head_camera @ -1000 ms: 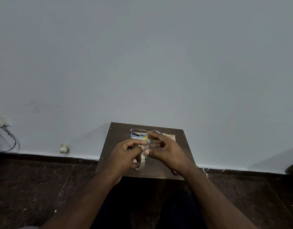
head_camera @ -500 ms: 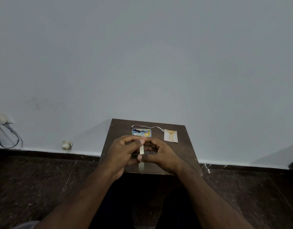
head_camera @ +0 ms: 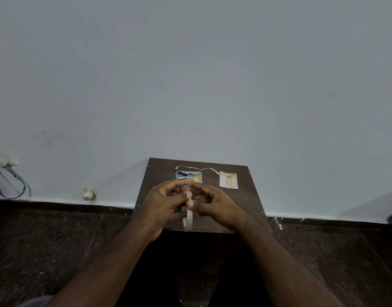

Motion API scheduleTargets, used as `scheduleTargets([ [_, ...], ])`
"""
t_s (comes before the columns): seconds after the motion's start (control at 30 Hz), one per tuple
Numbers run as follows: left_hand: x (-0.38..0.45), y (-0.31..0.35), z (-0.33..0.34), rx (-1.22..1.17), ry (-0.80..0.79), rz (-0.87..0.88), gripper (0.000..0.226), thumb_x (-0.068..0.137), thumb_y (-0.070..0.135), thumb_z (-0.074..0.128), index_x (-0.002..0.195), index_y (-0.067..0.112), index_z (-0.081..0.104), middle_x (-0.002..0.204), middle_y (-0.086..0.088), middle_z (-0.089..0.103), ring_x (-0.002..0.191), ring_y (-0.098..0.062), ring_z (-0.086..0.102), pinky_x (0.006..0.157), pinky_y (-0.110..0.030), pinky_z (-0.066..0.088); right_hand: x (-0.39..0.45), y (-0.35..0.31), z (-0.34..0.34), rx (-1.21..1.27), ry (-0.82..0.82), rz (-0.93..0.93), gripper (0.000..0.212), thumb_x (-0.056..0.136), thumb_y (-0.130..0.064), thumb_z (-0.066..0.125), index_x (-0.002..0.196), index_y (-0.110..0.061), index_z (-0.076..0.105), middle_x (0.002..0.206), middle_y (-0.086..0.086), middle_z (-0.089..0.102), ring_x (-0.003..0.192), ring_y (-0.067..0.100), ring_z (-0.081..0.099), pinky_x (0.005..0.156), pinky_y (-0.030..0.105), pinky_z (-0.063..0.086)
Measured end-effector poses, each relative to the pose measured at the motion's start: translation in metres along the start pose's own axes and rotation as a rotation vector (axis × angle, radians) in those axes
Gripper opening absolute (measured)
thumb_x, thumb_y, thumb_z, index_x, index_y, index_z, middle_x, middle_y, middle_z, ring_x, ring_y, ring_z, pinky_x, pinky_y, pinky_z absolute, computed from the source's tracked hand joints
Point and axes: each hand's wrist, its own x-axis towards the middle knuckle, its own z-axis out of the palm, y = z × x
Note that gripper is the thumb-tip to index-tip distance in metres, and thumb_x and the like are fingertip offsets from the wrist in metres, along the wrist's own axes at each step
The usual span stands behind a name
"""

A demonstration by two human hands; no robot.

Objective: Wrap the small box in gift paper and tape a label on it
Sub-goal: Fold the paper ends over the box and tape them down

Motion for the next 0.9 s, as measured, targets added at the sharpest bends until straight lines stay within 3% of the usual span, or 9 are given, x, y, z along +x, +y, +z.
scheduleTargets([
  [0.13, 0.004, -0.005, 0.0, -0.02, 0.028, 0.011, 0.036, 0.091, -0.006, 0.065, 0.112, 0.021, 0.076, 0.091, -0.006, 0.062, 0.083, -0.024, 0.064, 0.083, -0.056, 0.06, -0.005, 0.009, -0.026, -0.095, 0.321, 0.031, 0.029, 0.091, -0.024, 0.073, 0.12, -0.025, 0.069, 0.094, 0.008, 0.075, 0.078, 0.012, 0.068, 0.068, 0.027, 0.051],
  [0.23, 0.007, -0.008, 0.0, -0.023, 0.04, 0.019, 0.038, 0.091, -0.009, 0.062, 0.114, 0.018, 0.075, 0.09, -0.009, 0.058, 0.083, -0.023, 0.06, 0.082, -0.053, 0.061, -0.009, 0.033, -0.055, -0.538, 0.495, 0.192, 0.003, 0.089, -0.021, 0.068, 0.087, -0.024, 0.07, 0.075, -0.005, 0.069, 0.073, 0.015, 0.067, 0.06, 0.023, 0.045],
  [0.3, 0.008, -0.009, 0.0, -0.011, 0.048, 0.032, 0.037, 0.091, -0.007, 0.063, 0.113, 0.02, 0.075, 0.092, -0.012, 0.057, 0.083, -0.023, 0.06, 0.081, -0.051, 0.062, -0.011, 0.054, -0.066, -0.773, 0.462, 0.313, 0.023, 0.088, -0.018, 0.063, 0.067, -0.019, 0.054, 0.066, -0.005, 0.057, 0.073, 0.024, 0.062, 0.054, 0.027, 0.037],
  [0.37, 0.009, -0.011, -0.001, -0.008, 0.061, 0.037, 0.037, 0.09, -0.006, 0.064, 0.112, 0.02, 0.076, 0.092, -0.012, 0.056, 0.085, -0.024, 0.061, 0.078, -0.049, 0.063, -0.013, 0.07, -0.07, -0.892, 0.404, 0.382, 0.018, 0.092, -0.021, 0.057, 0.074, -0.018, 0.059, 0.075, 0.001, 0.061, 0.084, 0.029, 0.061, 0.061, 0.029, 0.037],
  [0.5, 0.01, -0.012, -0.002, -0.038, 0.072, 0.019, 0.035, 0.092, -0.006, 0.062, 0.112, 0.019, 0.077, 0.092, -0.011, 0.052, 0.09, -0.029, 0.063, 0.068, -0.035, 0.061, -0.013, 0.082, -0.07, -1.069, 0.325, 0.404, 0.023, 0.099, -0.025, 0.049, 0.109, -0.017, 0.068, 0.108, 0.01, 0.07, 0.105, 0.03, 0.064, 0.075, 0.03, 0.041],
  [0.73, 0.008, -0.01, -0.002, -0.045, 0.087, -0.014, 0.032, 0.093, -0.004, 0.062, 0.111, 0.019, 0.077, 0.115, -0.03, 0.058, 0.091, -0.03, 0.066, 0.067, -0.035, 0.062, -0.008, 0.092, -0.076, -1.099, 0.365, 0.445, 0.02, 0.094, -0.032, 0.058, 0.105, -0.017, 0.065, 0.106, 0.007, 0.071, 0.101, 0.028, 0.065, 0.071, 0.028, 0.042],
  [0.9, 0.011, -0.014, -0.004, -0.059, 0.097, -0.023, 0.032, 0.092, -0.002, 0.064, 0.108, 0.022, 0.079, 0.097, -0.013, 0.056, 0.091, -0.031, 0.063, 0.075, -0.048, 0.063, -0.001, 0.091, -0.076, -1.084, 0.369, 0.487, 0.019, 0.091, -0.034, 0.062, 0.098, -0.017, 0.066, 0.101, 0.006, 0.071, 0.095, 0.027, 0.066, 0.072, 0.029, 0.048],
])
